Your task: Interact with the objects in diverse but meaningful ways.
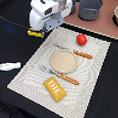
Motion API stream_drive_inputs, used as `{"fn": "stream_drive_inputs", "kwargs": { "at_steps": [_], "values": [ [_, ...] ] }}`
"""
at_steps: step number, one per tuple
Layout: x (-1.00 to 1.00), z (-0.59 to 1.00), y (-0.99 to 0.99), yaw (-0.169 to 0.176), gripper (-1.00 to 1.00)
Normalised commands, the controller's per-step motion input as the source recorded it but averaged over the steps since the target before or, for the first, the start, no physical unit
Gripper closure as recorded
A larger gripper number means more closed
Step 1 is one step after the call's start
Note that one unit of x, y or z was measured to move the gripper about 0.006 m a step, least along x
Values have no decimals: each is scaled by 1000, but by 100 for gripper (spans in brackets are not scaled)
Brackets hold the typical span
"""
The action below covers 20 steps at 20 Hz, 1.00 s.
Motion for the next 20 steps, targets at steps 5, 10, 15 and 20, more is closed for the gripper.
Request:
{"fn": "stream_drive_inputs", "kwargs": {
  "at_steps": [5, 10, 15, 20],
  "values": [
    [-959, -206, 1, 45, -100],
    [-722, -102, 20, 111, -100],
    [-323, -29, 1, 138, -100],
    [-314, -199, 0, 117, -100]
  ]
}}
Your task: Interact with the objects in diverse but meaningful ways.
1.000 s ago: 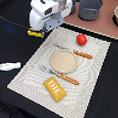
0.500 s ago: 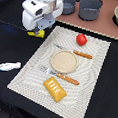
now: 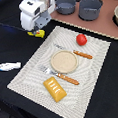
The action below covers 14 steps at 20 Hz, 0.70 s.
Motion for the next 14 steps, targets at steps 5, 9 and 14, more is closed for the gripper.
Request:
{"fn": "stream_drive_inputs", "kwargs": {
  "at_steps": [5, 9, 14],
  "values": [
    [-422, -340, 1, 102, -100],
    [-533, -350, 7, 100, -100],
    [-531, -356, 0, 94, -100]
  ]
}}
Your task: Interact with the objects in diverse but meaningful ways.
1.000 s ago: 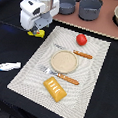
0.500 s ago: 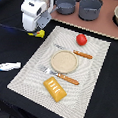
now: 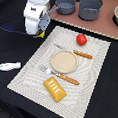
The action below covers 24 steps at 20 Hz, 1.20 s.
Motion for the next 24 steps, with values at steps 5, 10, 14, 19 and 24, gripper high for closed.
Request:
{"fn": "stream_drive_inputs", "kwargs": {
  "at_steps": [5, 10, 14, 19, 24],
  "values": [
    [-487, -325, 0, 88, -100],
    [-293, -109, 0, 61, 100],
    [-79, 69, 0, 8, 100],
    [-71, 86, 0, 16, 100],
    [-7, 379, 14, 17, 100]
  ]
}}
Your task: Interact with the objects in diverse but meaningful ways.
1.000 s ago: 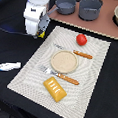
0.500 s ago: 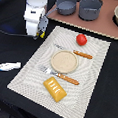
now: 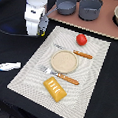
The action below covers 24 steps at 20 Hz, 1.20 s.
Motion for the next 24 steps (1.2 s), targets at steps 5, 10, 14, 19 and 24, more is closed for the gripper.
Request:
{"fn": "stream_drive_inputs", "kwargs": {
  "at_steps": [5, 10, 14, 19, 24],
  "values": [
    [3, 806, 62, -6, 100],
    [129, 973, -9, -21, 100],
    [719, 735, -188, -6, 100],
    [817, 696, -306, -17, 100],
    [896, 714, -265, -2, 100]
  ]
}}
